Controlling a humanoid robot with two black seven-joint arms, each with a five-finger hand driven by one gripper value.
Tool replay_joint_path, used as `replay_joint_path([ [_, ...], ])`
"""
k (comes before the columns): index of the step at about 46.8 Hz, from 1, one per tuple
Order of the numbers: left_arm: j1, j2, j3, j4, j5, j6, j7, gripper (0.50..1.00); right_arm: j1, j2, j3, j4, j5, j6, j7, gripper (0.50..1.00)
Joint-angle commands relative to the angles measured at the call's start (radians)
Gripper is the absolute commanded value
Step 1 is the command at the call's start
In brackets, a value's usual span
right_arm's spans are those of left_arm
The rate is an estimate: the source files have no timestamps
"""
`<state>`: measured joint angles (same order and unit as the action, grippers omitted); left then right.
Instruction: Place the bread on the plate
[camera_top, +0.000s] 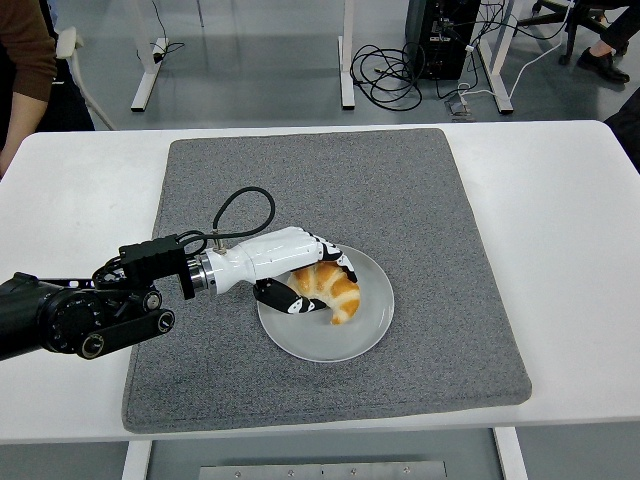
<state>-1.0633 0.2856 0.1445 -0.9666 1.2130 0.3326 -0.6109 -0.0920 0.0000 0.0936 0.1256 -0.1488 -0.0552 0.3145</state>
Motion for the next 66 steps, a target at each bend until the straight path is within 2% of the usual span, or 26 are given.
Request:
replay_joint_path([
  [1, 0.0, 0.0, -0.002, 0.002, -0.006, -0.001, 0.0, 0.651, 0.0, 0.0, 0.002, 0.0, 0.0, 0.0, 0.0, 1.0],
  [8, 0.002, 0.001, 0.0, 0.002, -0.047, -0.001, 0.0, 0.751, 0.002, 0.0, 0.0, 0.0, 0.0, 0.0, 0.0, 1.0],
  [27, 0.011, 0.004, 0.004, 0.0, -0.067, -0.003, 0.0, 0.869, 0.005, 0.0, 0.0, 0.0, 0.0, 0.0, 0.0, 1.0],
  [50, 0.01, 0.02, -0.037, 0.0, -0.109, -0.004, 0.0, 0.913, 0.008, 0.0, 0.002, 0.002, 0.0, 0.0, 0.0, 1.0],
  [66, -0.007, 0.018, -0.074, -0.001, -0.116, -0.015, 0.0, 0.916, 0.008, 0.0, 0.002, 0.003, 0.0, 0.0, 0.0, 1.0],
])
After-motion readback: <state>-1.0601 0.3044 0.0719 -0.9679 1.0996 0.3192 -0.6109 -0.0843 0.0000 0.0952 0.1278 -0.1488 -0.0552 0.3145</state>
